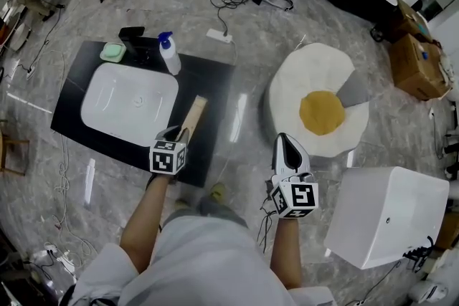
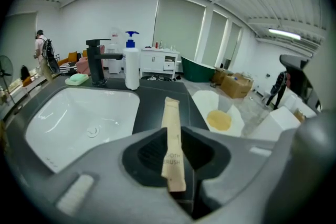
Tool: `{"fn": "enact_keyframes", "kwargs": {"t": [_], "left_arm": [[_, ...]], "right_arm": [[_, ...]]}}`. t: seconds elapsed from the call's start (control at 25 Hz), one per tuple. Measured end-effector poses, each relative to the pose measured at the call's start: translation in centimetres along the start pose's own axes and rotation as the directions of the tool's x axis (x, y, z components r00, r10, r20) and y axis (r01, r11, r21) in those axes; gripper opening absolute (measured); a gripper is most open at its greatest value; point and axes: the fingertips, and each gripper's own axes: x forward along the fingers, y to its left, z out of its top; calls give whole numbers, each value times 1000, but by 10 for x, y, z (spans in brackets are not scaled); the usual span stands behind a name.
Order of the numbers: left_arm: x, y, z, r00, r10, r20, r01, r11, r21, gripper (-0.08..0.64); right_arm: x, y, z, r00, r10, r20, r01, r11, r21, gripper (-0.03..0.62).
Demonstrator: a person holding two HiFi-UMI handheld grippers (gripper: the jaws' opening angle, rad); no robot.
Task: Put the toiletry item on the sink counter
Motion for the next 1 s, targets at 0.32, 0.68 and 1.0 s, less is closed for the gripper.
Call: {"fn": "enact_keyframes", "kwargs": {"t": [0.32, 0.68, 1.0], "left_arm": [[-35, 7, 14, 995, 18, 94, -20, 1000, 19, 31], [-88, -3, 39, 979, 25, 204, -37, 998, 58, 0], [-133, -13, 72, 947, -3, 320, -32, 994, 104, 0]], "right_arm": [[-6, 24, 5, 999, 20, 30, -20, 1000, 0, 3], [-27, 37, 24, 997, 15, 71, -14, 1000, -5, 3], [-42, 45, 32, 995, 4, 96, -4, 1000, 6, 3]]}}
